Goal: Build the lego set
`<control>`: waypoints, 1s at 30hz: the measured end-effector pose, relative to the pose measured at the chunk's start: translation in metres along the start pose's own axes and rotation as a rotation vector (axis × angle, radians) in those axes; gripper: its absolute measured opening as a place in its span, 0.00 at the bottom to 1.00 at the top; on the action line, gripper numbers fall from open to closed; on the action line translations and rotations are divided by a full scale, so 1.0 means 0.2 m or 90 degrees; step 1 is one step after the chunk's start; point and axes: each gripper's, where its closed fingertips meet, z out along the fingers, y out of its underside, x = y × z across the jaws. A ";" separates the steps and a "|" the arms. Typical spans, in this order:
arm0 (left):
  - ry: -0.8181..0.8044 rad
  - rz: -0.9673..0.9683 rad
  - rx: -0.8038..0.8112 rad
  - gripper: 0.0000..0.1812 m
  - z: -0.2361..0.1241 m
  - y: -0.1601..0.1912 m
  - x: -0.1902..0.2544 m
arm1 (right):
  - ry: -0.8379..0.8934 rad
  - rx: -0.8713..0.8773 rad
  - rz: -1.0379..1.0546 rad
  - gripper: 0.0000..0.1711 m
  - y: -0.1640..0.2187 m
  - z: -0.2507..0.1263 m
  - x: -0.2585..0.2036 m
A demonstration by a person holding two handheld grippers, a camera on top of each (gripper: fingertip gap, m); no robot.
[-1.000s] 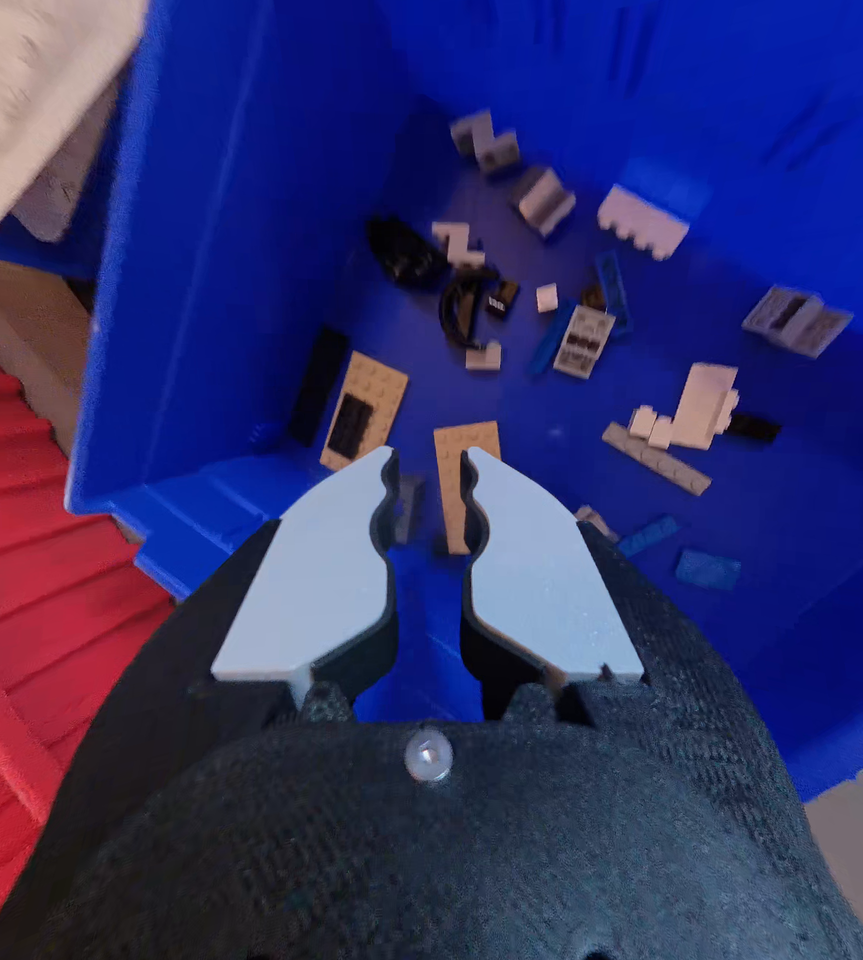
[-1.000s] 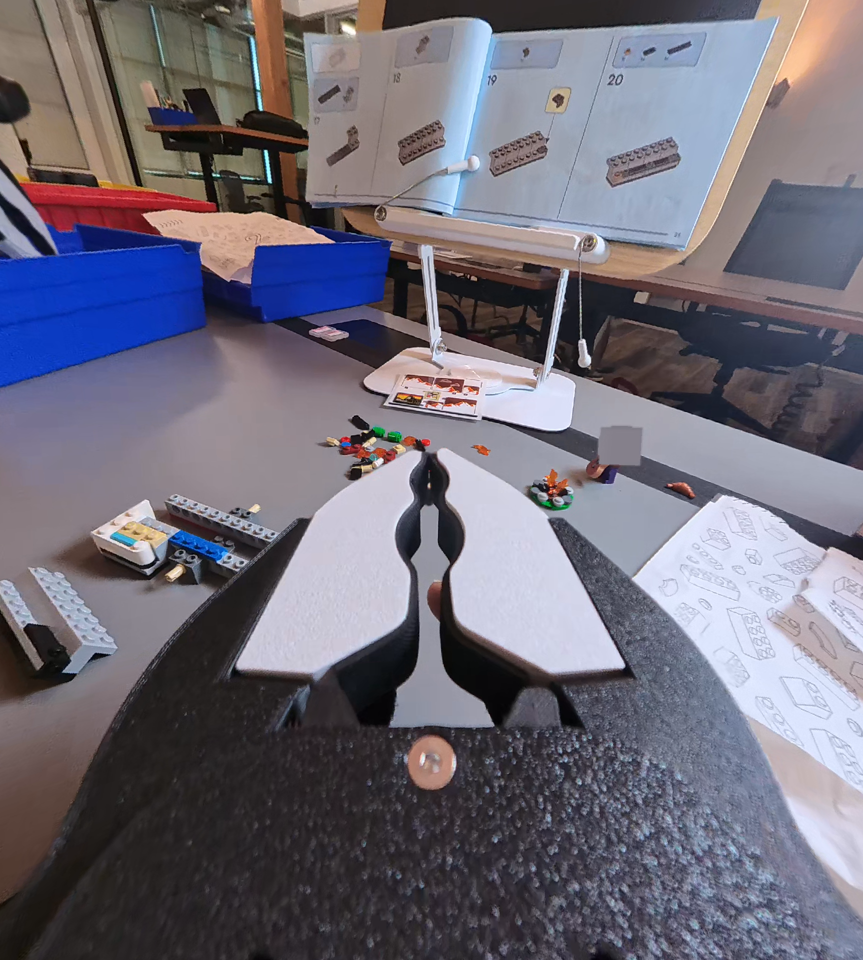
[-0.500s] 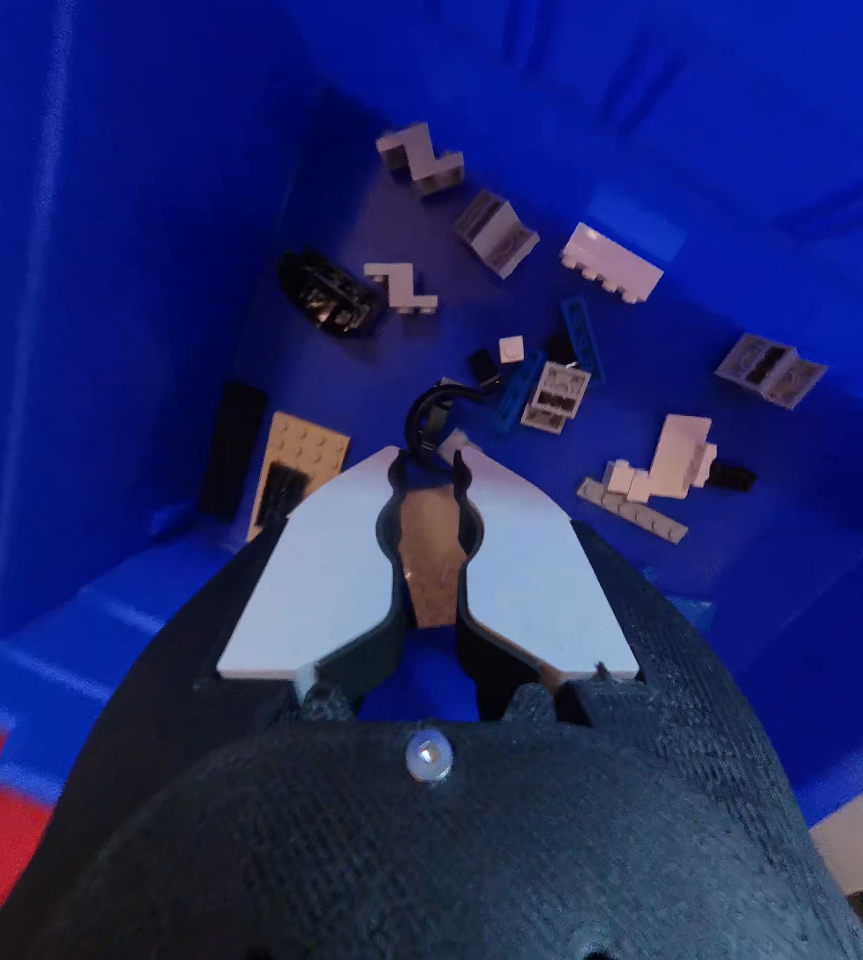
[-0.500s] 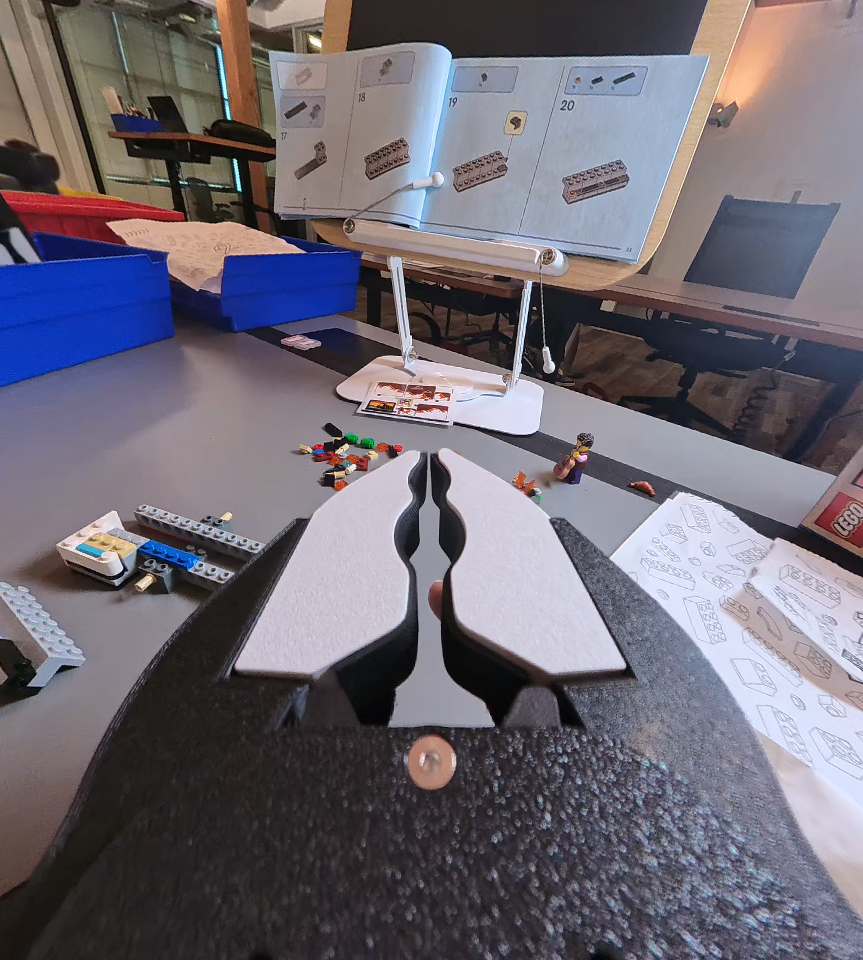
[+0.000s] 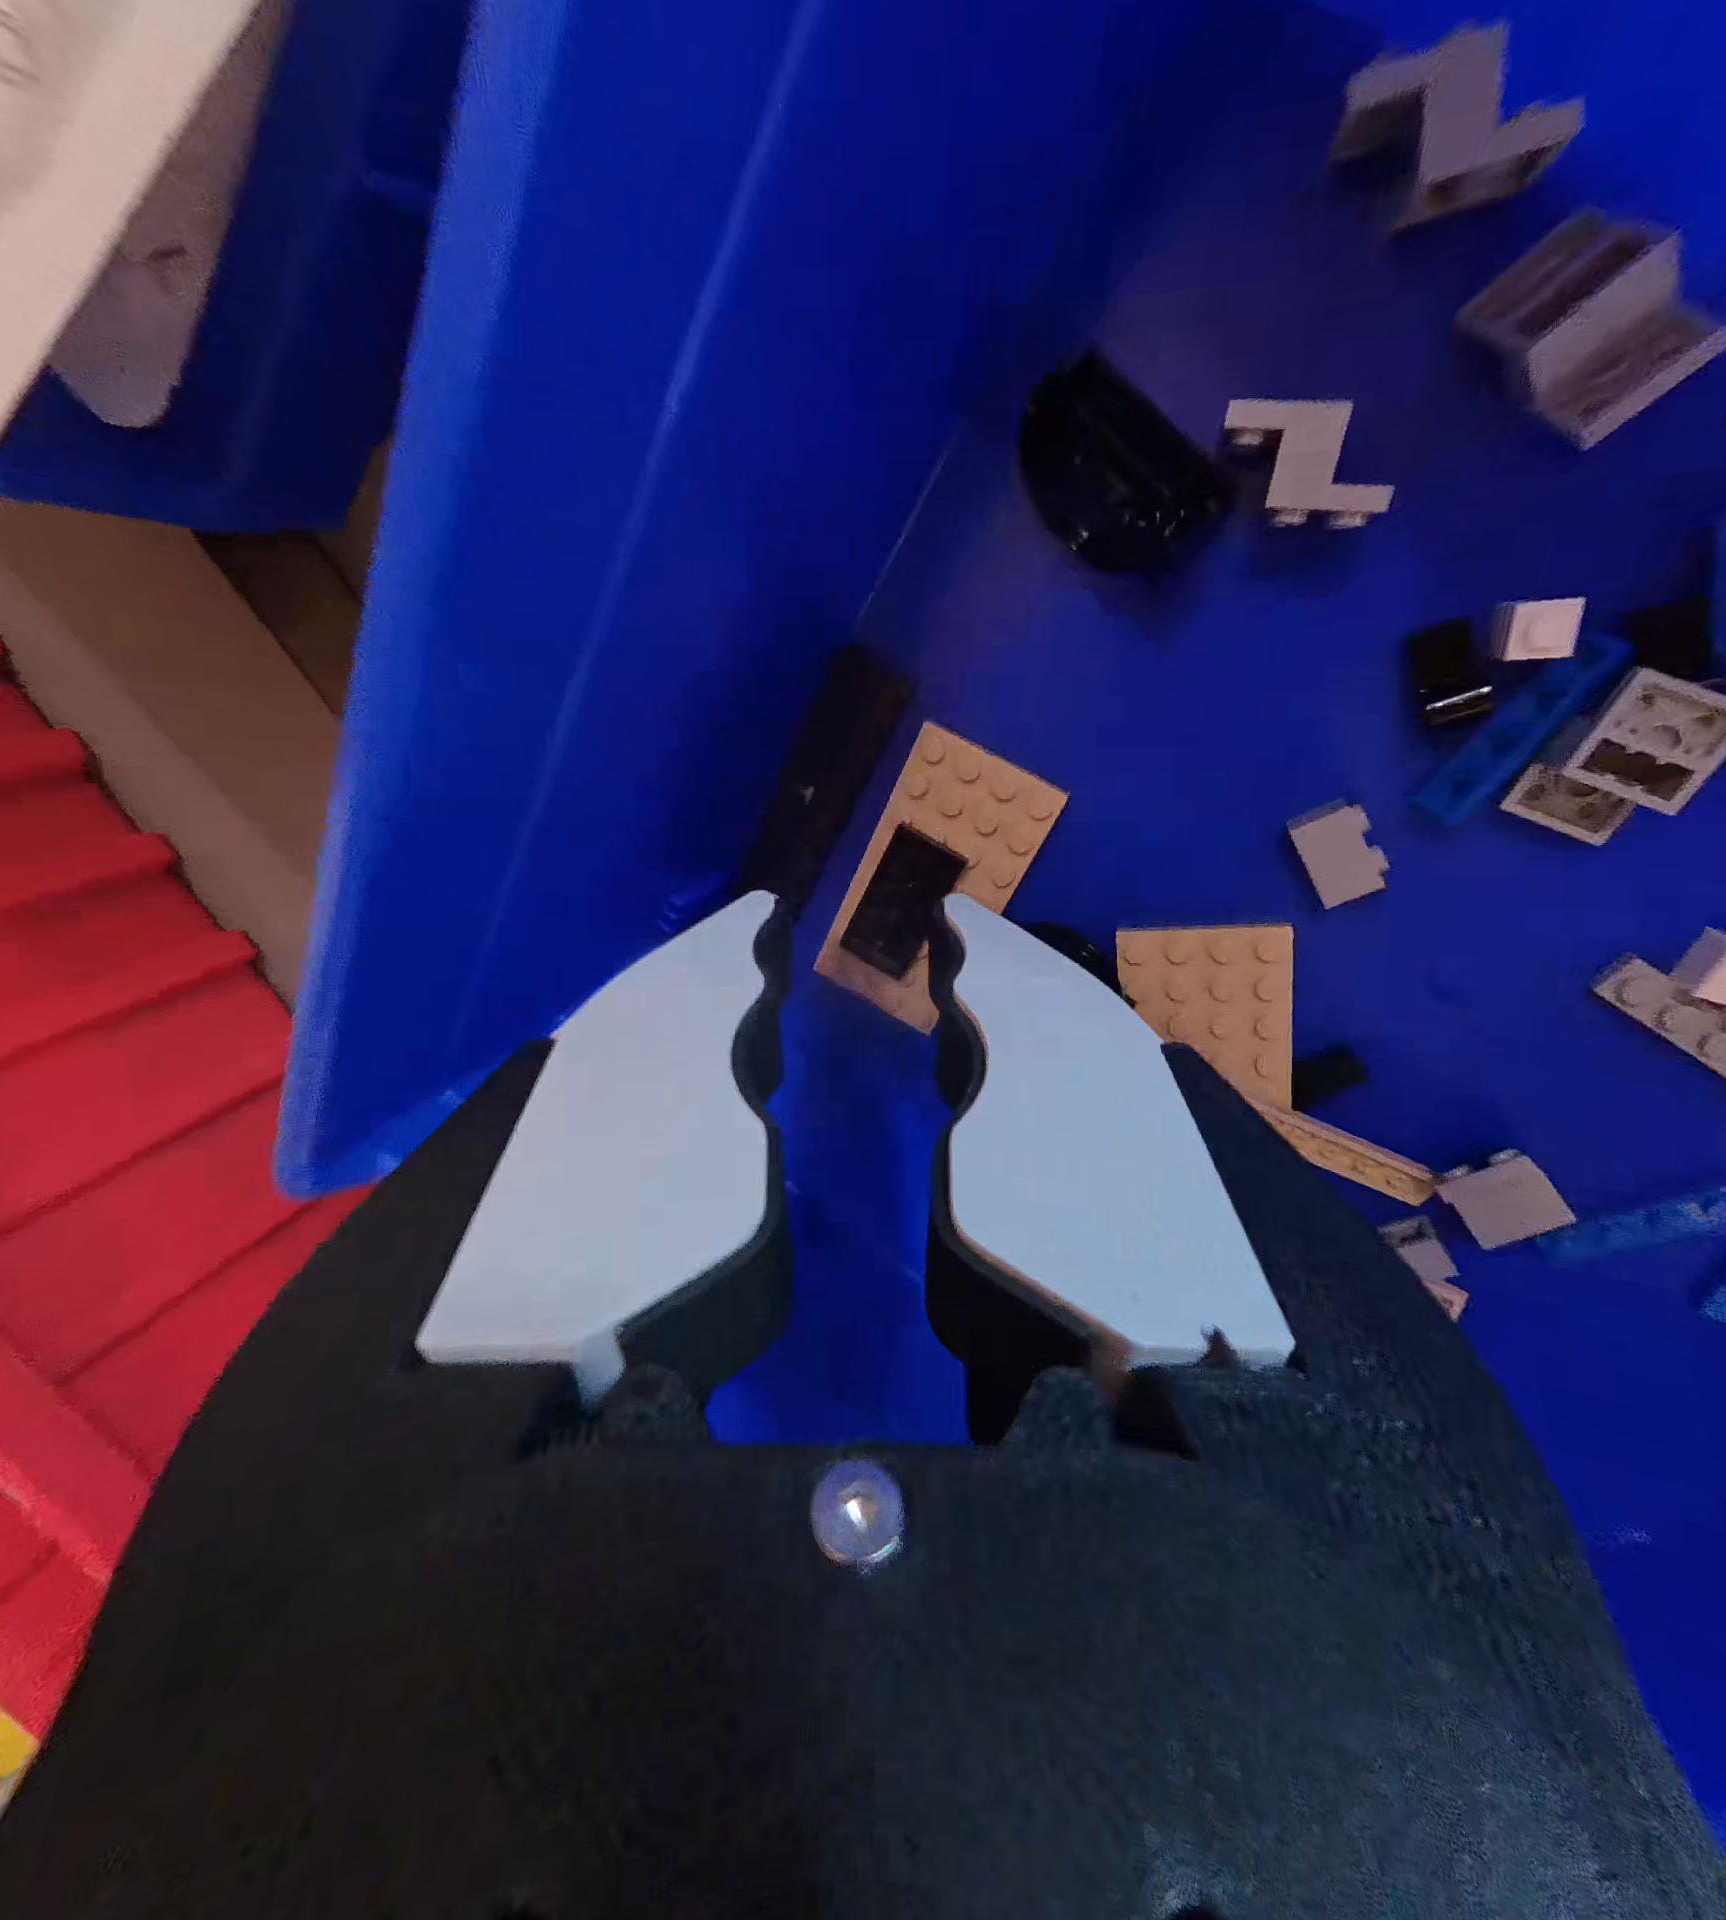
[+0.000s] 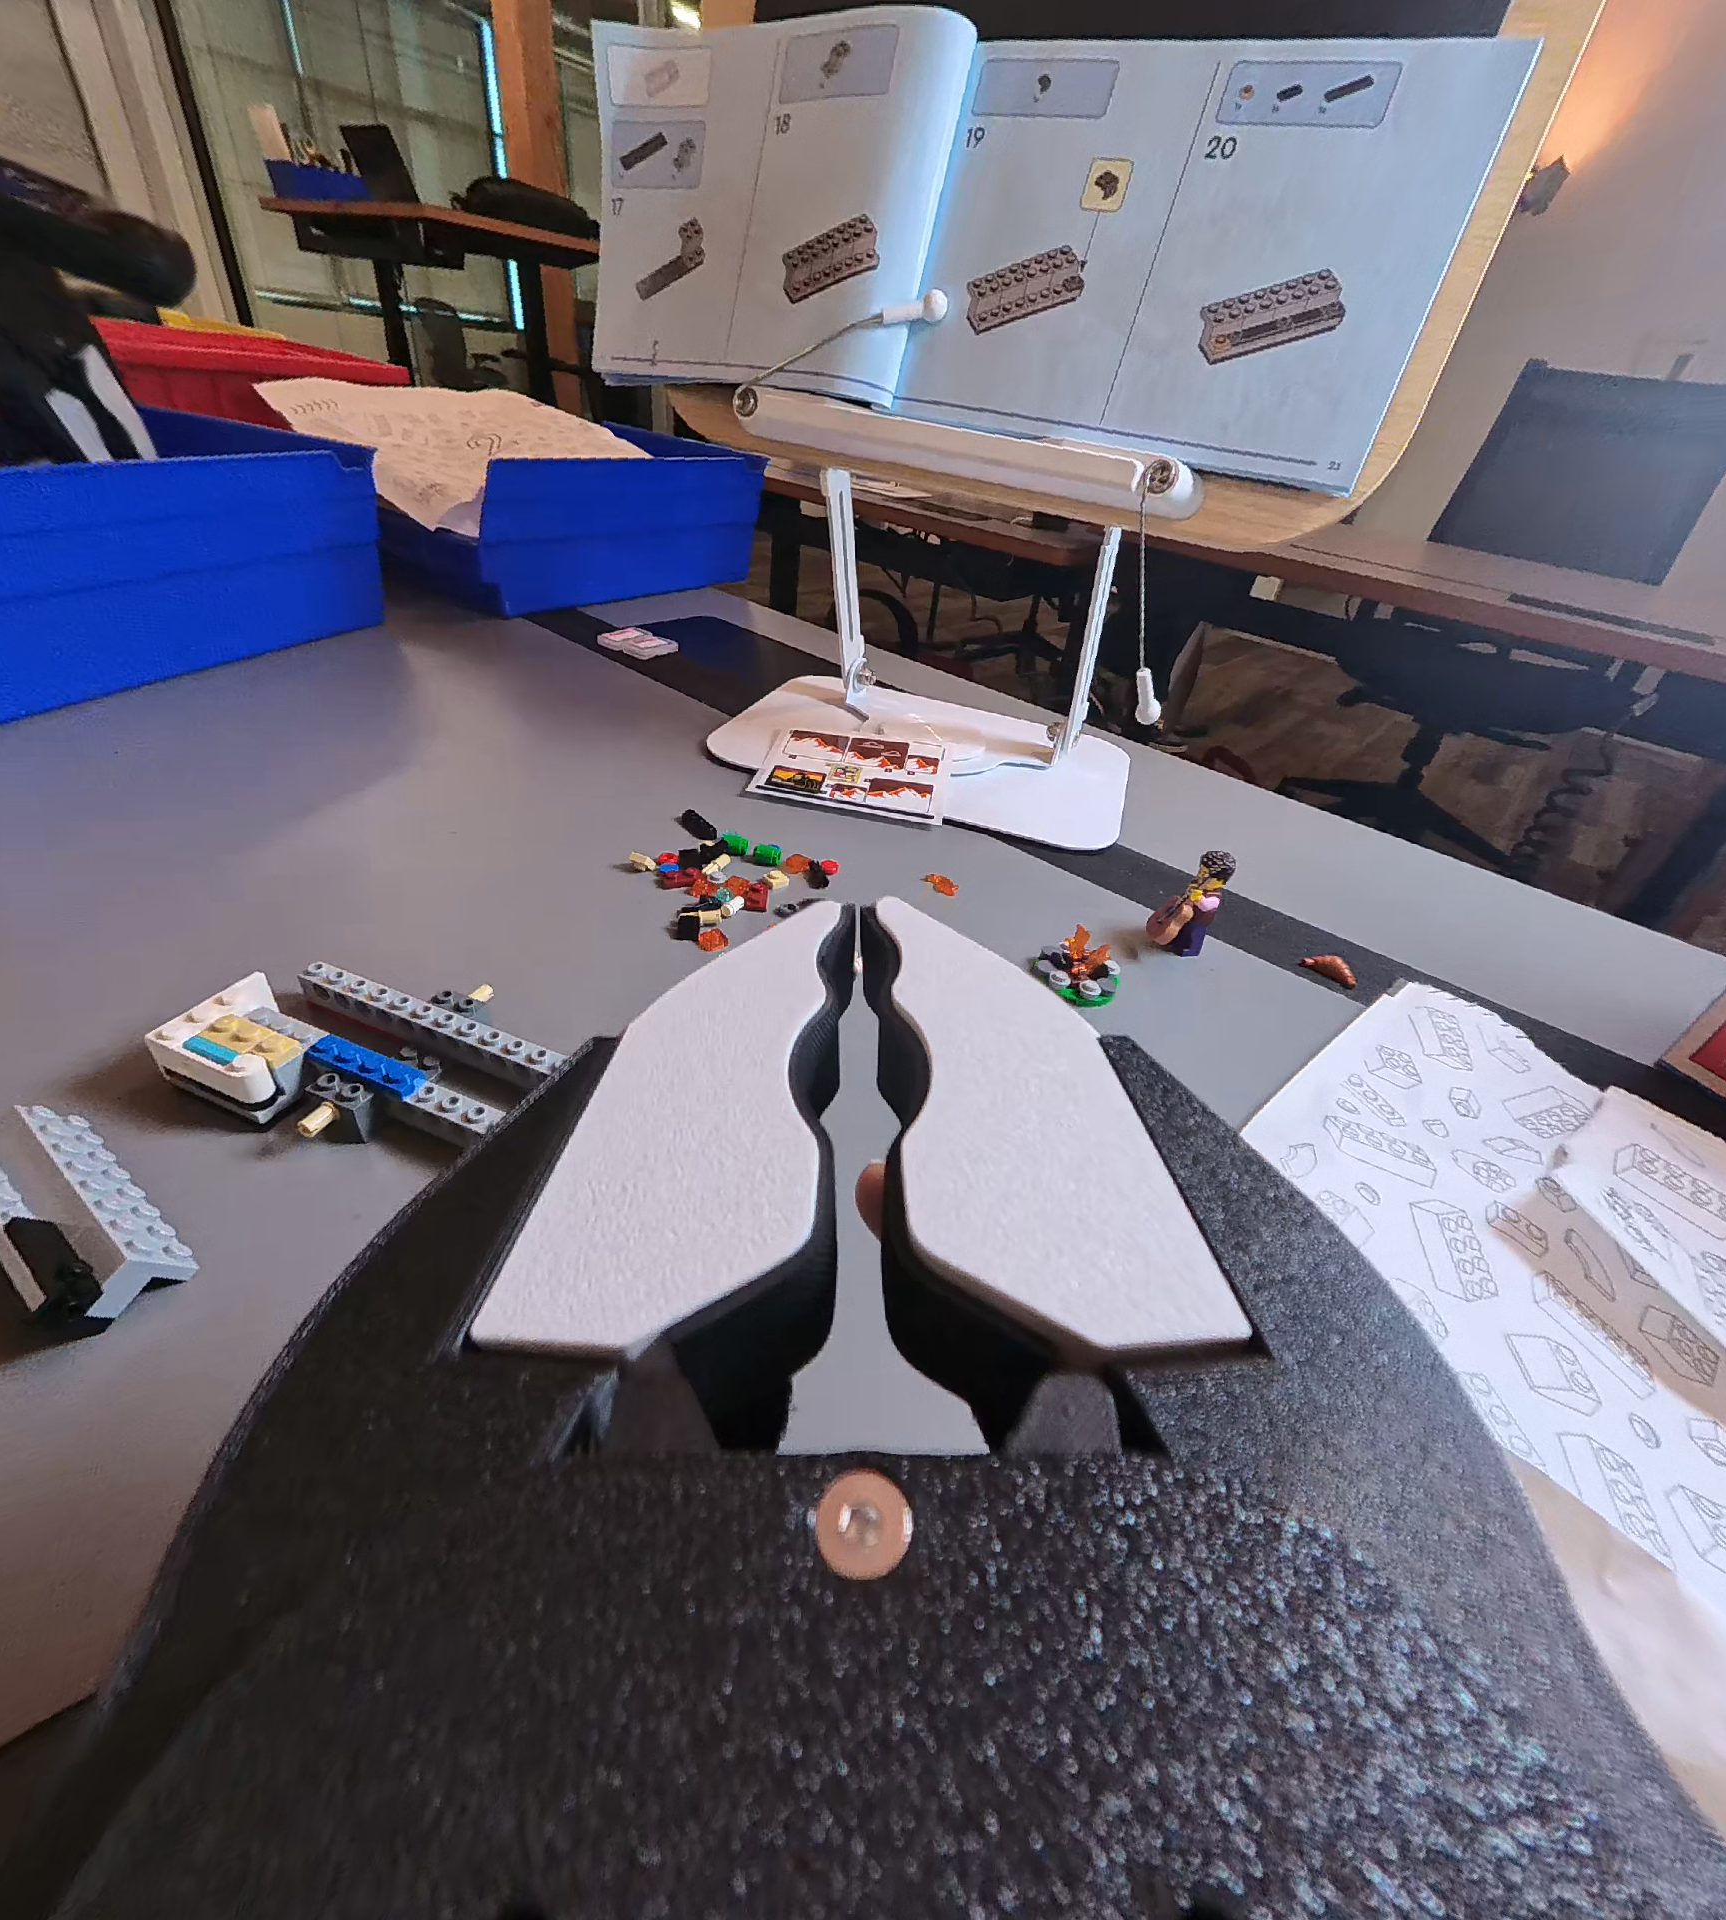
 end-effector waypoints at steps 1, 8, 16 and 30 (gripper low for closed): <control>0.015 0.006 -0.019 0.16 0.03 0.01 0.01 | -0.002 -0.003 -0.001 0.00 0.00 0.00 0.00; 0.129 0.021 -0.153 0.16 0.10 0.11 0.12 | -0.008 -0.018 -0.001 0.01 0.03 0.01 0.00; 0.223 0.014 -0.096 0.14 0.07 0.03 0.20 | -0.012 -0.024 -0.005 0.00 0.04 0.01 -0.01; 0.188 0.205 0.058 0.13 -0.25 -0.03 0.48 | -0.005 -0.025 -0.001 0.00 0.05 0.02 0.00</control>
